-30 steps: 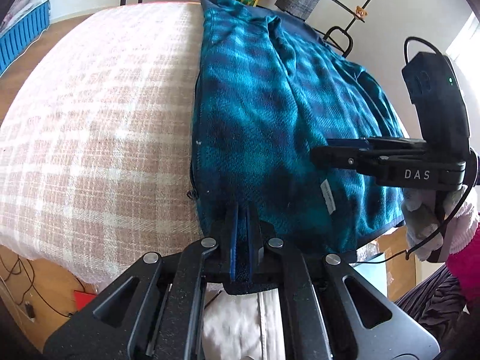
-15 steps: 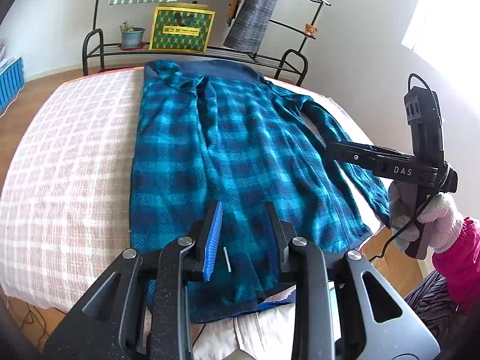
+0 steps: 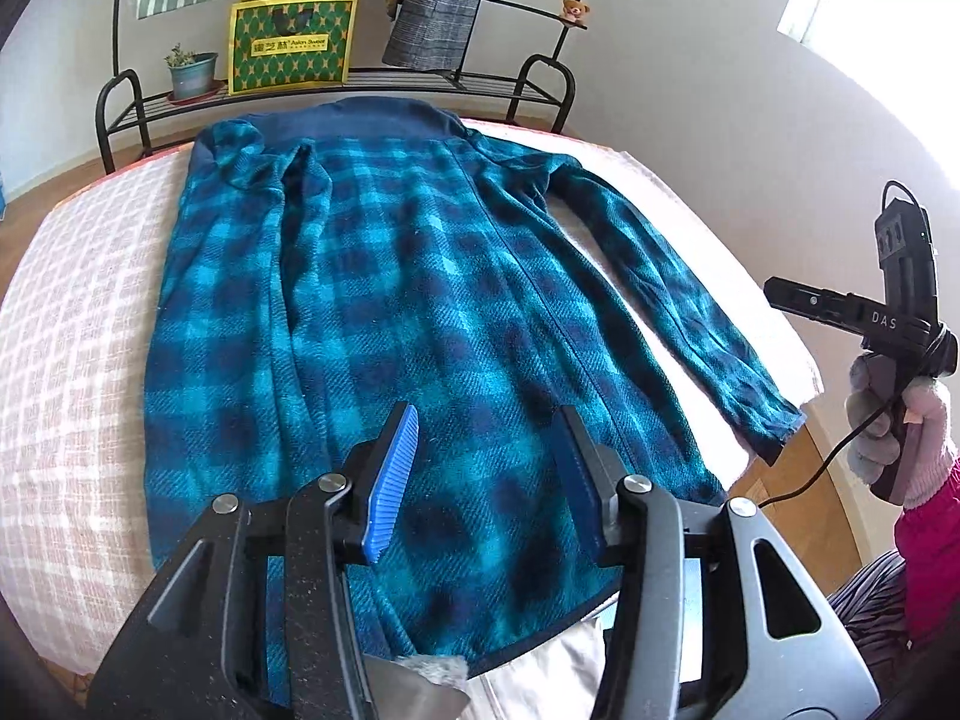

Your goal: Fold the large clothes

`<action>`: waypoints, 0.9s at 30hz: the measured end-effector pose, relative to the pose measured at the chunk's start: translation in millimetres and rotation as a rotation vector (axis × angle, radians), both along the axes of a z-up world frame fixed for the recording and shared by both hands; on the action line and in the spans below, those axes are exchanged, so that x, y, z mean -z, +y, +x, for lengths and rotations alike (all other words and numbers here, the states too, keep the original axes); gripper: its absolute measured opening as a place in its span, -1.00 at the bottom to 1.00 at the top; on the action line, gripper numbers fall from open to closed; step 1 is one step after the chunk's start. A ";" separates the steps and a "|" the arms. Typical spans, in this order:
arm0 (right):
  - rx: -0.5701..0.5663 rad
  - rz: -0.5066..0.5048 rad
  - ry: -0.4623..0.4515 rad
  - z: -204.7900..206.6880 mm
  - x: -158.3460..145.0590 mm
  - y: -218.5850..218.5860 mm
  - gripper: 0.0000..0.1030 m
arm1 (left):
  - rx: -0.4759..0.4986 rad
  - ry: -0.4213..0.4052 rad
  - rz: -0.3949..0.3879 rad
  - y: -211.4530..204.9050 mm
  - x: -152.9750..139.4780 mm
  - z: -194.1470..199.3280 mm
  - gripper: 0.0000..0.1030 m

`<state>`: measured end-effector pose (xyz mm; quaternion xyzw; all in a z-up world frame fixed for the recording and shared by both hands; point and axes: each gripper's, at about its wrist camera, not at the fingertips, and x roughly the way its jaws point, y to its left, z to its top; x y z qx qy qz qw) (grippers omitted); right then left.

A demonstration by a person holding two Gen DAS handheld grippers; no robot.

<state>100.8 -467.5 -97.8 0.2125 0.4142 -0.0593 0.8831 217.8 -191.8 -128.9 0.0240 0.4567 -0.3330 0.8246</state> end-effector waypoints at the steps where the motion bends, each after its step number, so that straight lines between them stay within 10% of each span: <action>1: 0.032 -0.002 0.006 -5.7 1.8 -11.9 0.45 | 0.000 0.005 0.000 -1.8 3.1 1.0 -0.08; 14: 0.318 0.161 0.131 -51.1 65.3 -123.2 0.42 | 0.032 0.101 -0.064 -15.6 25.7 9.8 -0.08; 20: 0.267 0.180 0.147 -50.8 72.1 -115.6 -0.03 | 0.062 0.114 -0.048 -21.4 31.8 5.5 -0.08; 27: 0.348 0.154 0.193 -42.6 88.6 -140.9 0.39 | 0.080 0.136 -0.056 -26.5 34.4 1.6 -0.07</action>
